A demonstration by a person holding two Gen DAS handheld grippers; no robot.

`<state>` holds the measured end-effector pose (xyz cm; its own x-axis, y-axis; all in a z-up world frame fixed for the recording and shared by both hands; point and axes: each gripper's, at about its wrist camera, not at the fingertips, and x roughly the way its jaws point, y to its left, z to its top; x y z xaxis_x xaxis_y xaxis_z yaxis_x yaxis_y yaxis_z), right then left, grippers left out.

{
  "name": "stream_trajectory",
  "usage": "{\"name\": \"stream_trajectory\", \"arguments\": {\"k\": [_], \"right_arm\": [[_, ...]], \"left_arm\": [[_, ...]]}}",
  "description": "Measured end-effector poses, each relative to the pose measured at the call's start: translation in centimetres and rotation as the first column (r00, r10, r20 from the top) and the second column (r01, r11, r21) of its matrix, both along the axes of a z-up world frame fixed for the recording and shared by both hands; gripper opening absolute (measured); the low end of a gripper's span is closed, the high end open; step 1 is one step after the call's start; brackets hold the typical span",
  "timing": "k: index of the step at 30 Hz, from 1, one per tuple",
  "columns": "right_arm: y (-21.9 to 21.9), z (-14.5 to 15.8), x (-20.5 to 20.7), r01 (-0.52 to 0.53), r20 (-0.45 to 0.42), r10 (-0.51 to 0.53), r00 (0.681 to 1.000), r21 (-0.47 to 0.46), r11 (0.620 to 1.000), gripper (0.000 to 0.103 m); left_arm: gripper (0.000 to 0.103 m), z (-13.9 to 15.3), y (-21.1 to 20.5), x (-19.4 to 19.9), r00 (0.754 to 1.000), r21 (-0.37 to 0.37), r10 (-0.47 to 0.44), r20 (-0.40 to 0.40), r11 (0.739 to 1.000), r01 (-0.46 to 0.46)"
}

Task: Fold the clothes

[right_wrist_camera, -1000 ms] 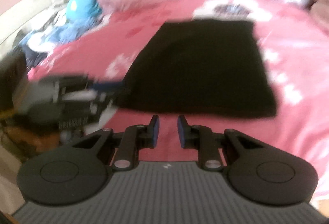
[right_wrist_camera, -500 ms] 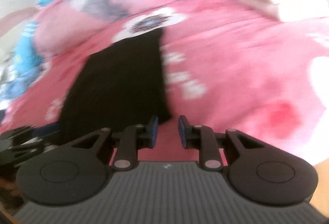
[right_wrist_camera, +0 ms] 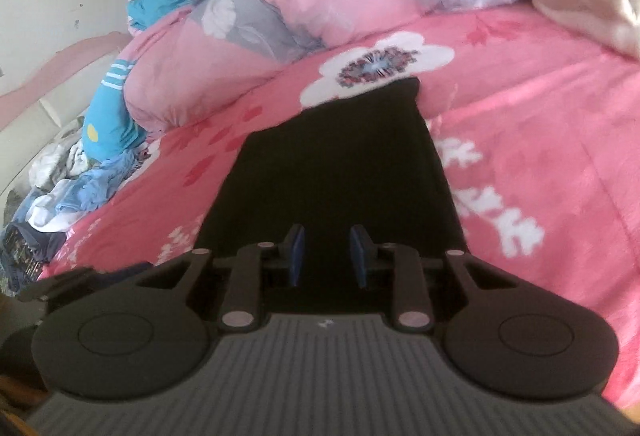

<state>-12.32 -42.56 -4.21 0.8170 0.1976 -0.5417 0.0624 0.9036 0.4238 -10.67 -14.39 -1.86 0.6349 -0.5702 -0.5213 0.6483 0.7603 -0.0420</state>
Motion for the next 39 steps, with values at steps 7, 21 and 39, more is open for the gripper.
{"name": "stream_trajectory", "arguments": {"k": [7,21,39], "right_arm": [[-3.9,-0.4,-3.3,0.17,-0.013,-0.169,0.985,0.033,0.985,0.024],[-1.5,0.9,-1.5,0.064,0.063,-0.069,0.996,0.074,0.995,0.026],[-6.3,-0.8,-4.0,0.288,-0.006,-0.288,0.958,0.081,0.954,0.026]], "left_arm": [[0.065,0.7,-1.8,2.5,0.999,0.018,0.007,-0.039,1.0,-0.006],[0.075,-1.2,-5.0,3.9,0.983,0.136,0.057,-0.174,0.99,-0.033],[0.087,-1.9,-5.4,3.6,0.98,0.142,0.053,-0.192,0.989,-0.025]]}}
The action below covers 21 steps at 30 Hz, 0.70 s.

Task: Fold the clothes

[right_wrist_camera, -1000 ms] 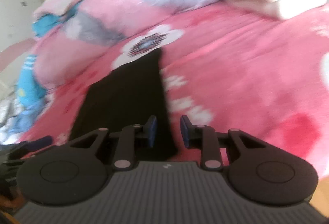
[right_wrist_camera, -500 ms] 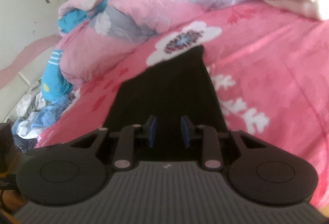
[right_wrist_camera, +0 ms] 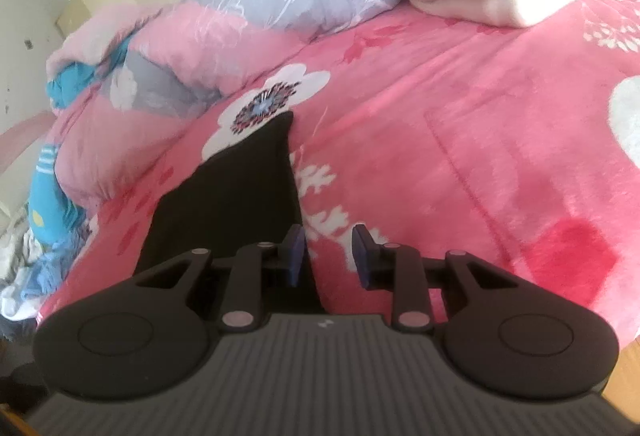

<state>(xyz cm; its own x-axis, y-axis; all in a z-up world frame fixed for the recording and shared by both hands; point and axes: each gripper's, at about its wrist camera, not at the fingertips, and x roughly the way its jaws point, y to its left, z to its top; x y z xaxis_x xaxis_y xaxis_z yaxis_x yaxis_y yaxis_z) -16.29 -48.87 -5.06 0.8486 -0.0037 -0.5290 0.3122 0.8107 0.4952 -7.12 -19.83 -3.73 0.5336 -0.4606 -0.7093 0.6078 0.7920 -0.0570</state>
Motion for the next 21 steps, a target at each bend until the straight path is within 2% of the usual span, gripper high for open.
{"name": "stream_trajectory", "arguments": {"k": [21], "right_arm": [[1.4,0.8,0.6,-0.046,0.026,0.047,0.999,-0.021,0.999,0.026]], "left_arm": [[0.091,-0.1,-0.3,-0.3,1.0,0.019,-0.004,0.0,1.0,0.004]]}}
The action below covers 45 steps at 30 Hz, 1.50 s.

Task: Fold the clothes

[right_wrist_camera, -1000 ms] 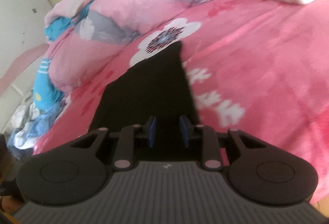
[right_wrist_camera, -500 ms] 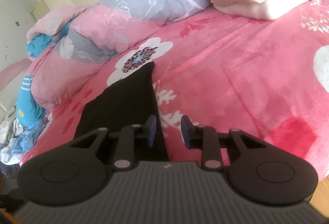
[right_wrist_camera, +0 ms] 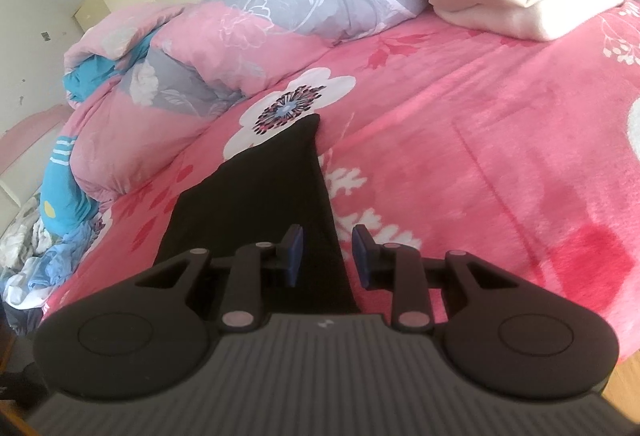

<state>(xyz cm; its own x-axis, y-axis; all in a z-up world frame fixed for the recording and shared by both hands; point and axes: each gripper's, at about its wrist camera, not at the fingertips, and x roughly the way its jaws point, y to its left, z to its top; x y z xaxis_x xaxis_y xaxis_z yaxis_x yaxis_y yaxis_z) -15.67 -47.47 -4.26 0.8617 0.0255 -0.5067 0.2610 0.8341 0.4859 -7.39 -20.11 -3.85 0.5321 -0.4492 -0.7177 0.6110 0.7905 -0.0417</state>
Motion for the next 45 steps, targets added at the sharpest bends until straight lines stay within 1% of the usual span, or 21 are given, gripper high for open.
{"name": "stream_trajectory", "arguments": {"k": [28,35,45], "right_arm": [[0.9,0.4,0.2,-0.032,0.008,0.032,0.999,0.001,0.999,0.026],[2.0,0.6,0.6,-0.08,0.02,0.08,0.997,0.004,0.997,0.026],[3.9,-0.4,1.9,-0.159,-0.01,0.159,0.987,0.023,0.987,0.026]], "left_arm": [[0.092,-0.1,0.0,-0.1,1.0,0.005,-0.002,-0.001,1.0,0.002],[0.092,-0.1,0.0,-0.1,1.0,0.006,-0.002,-0.001,1.0,0.002],[0.093,-0.1,-0.1,-0.2,1.0,0.006,-0.004,-0.002,1.0,0.004]]}}
